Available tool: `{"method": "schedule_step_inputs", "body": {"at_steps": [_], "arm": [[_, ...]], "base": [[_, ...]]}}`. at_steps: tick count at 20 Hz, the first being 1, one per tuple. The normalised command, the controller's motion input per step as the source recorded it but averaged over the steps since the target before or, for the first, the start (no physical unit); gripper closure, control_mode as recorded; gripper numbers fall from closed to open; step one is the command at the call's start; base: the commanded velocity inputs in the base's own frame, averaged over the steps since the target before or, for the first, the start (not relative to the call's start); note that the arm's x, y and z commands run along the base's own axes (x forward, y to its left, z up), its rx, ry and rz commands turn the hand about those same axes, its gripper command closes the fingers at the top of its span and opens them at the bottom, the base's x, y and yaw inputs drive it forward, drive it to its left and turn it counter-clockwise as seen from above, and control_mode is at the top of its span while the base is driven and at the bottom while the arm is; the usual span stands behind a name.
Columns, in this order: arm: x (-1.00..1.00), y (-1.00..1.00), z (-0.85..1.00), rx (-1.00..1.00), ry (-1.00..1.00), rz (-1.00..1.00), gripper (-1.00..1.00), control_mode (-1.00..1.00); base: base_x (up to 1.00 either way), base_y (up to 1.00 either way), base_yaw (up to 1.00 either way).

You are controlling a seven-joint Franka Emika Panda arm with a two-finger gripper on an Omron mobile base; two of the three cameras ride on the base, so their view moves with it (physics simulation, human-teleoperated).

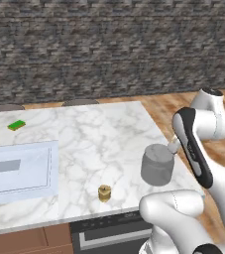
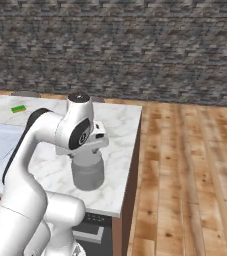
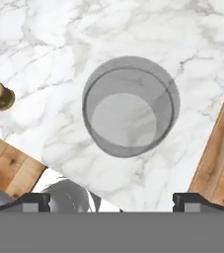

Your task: Pick the candle and jar from the dining table and place them in the open cabinet. Close the cabinet after placing the objects.

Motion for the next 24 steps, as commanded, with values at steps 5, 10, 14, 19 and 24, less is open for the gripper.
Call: {"method": "schedule_step_inputs", "body": {"at_steps": [5, 10, 14, 19, 24], "arm": [[-0.14, -0.08, -0.3, -0.06, 0.0, 0.28, -1.0, -1.0], [0.02, 0.08, -0.37, -0.1, 0.0, 0.34, -1.0, -1.0], [0.09, 0.41, -0.21, -0.11, 0.02, 0.26, -1.0, -1.0], [0.0, 0.16, -0.18, -0.07, 0.0, 0.15, -1.0, -1.0], [0.13, 0.13, -0.15, -0.06, 0.0, 0.01, -1.0, -1.0]], "base": [[0.0, 0.0, 0.0], [0.0, 0.0, 0.0], [0.0, 0.0, 0.0], [0.0, 0.0, 0.0], [0.0, 0.0, 0.0]]}}
